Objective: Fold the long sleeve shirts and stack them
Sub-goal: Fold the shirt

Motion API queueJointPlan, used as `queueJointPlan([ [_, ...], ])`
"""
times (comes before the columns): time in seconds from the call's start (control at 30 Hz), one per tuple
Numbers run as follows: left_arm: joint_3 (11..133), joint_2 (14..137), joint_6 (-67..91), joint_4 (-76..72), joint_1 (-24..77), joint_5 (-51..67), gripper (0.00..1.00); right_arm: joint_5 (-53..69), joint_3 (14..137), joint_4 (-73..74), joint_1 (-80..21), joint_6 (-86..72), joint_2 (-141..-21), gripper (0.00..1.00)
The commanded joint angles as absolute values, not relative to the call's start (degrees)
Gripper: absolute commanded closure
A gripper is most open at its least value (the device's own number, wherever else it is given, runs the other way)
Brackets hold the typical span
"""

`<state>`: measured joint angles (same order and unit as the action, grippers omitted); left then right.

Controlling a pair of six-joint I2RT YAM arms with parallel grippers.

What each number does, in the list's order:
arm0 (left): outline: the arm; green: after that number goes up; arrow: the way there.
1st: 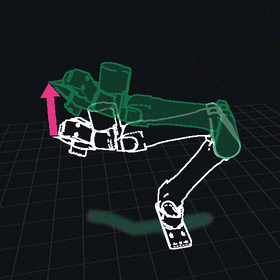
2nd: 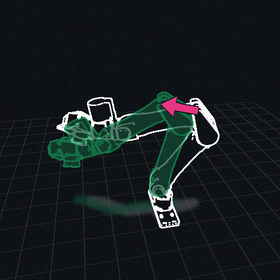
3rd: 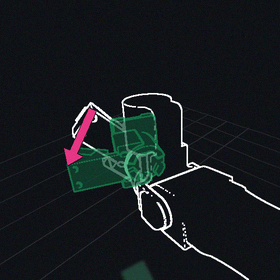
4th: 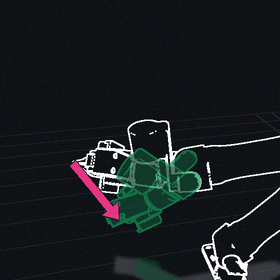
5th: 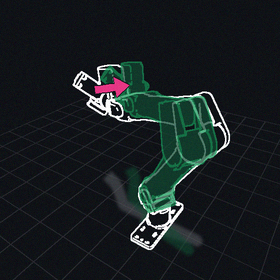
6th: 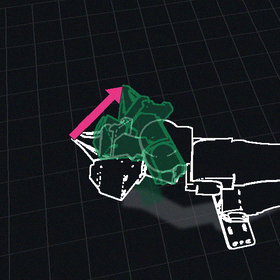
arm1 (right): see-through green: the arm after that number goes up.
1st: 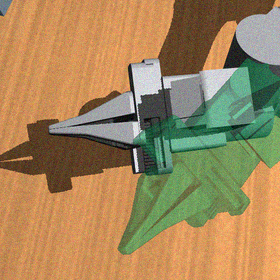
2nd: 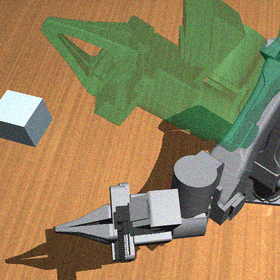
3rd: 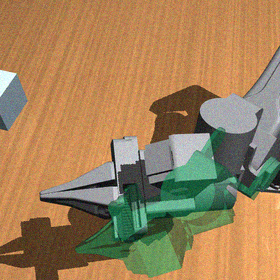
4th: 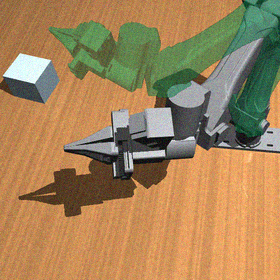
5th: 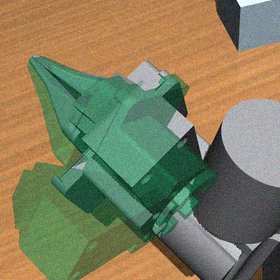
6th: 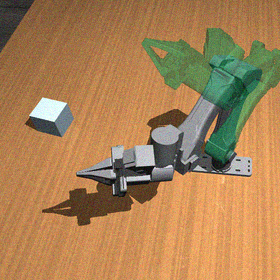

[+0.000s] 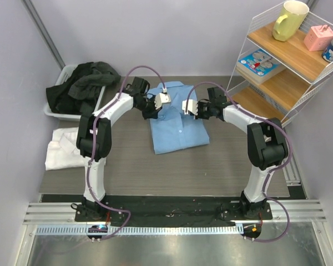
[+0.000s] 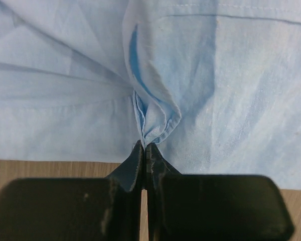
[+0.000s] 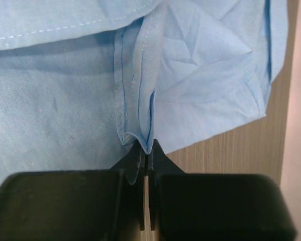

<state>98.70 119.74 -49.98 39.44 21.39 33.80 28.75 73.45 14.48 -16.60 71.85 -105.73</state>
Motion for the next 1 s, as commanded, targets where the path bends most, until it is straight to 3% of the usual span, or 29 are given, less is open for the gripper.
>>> queueJointPlan([
  [0.0,101.2,121.0,-50.8,41.6,20.9,33.6,1.0,30.5,75.9,8.0,-16.9,70.1,-108.1,0.99],
  [0.1,100.5,121.4,-48.4,38.7,20.7,31.3,0.99,28.9,75.4,4.6,-16.9,67.7,-109.0,0.96],
  [0.2,101.4,122.3,-45.2,37.2,20.5,29.2,0.9,26.5,74.3,1.9,-16.8,66.1,-108.7,0.8],
  [0.23,101.9,122.4,-43.8,36.8,20.2,28.6,0.87,25.4,74.3,1.2,-16.9,64.0,-108.5,0.6],
  [0.3,103.4,122.6,-41.2,37.3,20.0,26.0,0.74,23.2,75.4,0.5,-16.6,61.3,-107.8,0.46],
  [0.33,103.9,122.6,-40.0,37.4,19.5,24.4,0.7,20.9,76.0,0.5,-16.4,58.5,-106.7,0.33],
  [0.47,103.2,118.1,-30.2,35.4,16.4,19.4,0.51,18.6,79.2,5.5,-13.2,51.4,-102.4,0.14],
  [0.6,97.5,109.3,-17.2,34.1,14.2,22.7,0.38,21.6,84.4,23.6,-12.2,40.5,-98.6,0.13],
  [0.7,90.0,103.3,-5.7,33.2,14.8,37.4,0.29,32.9,83.9,32.6,-12.4,31.2,-95.9,0.19],
  [0.97,71.1,101.8,20.0,15.4,22.3,56.9,0.33,46.4,76.6,32.2,-14.3,14.5,-99.7,0.56],
])
